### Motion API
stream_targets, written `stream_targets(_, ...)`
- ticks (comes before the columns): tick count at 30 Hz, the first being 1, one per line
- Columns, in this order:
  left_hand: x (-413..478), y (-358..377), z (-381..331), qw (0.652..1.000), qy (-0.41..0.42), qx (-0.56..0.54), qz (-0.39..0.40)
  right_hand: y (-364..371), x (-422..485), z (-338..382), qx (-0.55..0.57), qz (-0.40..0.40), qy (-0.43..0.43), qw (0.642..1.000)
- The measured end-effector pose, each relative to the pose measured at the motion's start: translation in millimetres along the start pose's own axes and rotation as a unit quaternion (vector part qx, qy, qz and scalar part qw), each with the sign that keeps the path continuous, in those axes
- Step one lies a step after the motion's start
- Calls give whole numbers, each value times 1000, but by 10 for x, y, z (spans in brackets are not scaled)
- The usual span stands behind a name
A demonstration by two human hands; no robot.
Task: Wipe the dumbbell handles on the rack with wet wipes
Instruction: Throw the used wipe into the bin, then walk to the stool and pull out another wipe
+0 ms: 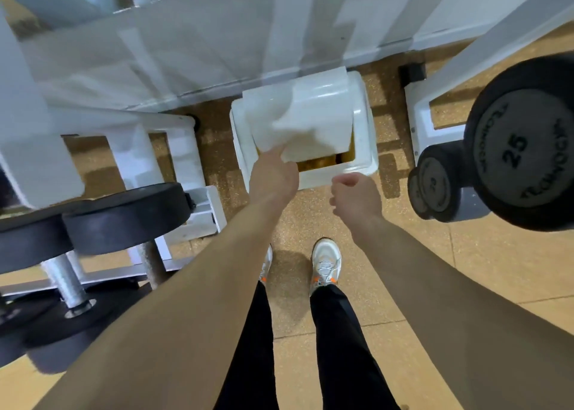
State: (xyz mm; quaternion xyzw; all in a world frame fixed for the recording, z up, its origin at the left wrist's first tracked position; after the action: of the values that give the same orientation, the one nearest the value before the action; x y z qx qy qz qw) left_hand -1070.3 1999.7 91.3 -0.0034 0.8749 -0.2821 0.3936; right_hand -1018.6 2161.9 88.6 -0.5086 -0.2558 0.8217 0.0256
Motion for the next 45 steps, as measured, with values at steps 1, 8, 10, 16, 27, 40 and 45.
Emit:
stream_targets(1,-94,-51,13,1000,-5,0,8,-26,-76,-20,-8,12,1,1000)
stream_targets(8,-1061,-644,190,998,-48,17,45,-201,-864,249,-115,64,-53,990)
stream_targets(10,-1423,-908,223,998,-48,13,46,-212,-1192,454,-151,64,-92,982)
stream_targets(16,-2498,-1751,425,998,-49,-40,-1,39,-2390,1026,-296,84,-224,925)
stream_targets(27,-4408,-3354,2059,974,-52,-180,-125,1584,-4822,978,-592,118,-440,665)
stream_targets(40,-6505,-4900,5115,897,-196,-256,-301,4361,-7842,291,-660,175,-598,420)
stream_targets(45,-6803,-5362,5814,870,-222,-289,-332,5275,-8541,127,-677,197,-625,336)
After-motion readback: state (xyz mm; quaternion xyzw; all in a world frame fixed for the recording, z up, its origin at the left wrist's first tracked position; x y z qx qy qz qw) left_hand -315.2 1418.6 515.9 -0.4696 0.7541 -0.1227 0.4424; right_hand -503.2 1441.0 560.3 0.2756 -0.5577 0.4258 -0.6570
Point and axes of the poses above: each hand's wrist, its own x-axis towards the middle knuckle, its own y-axis out of the palm, z = x × y, the point moved 5 cm from there along x, towards the middle knuckle, and after that the axes turned 13 degrees about -x, right-handed, at the moved point
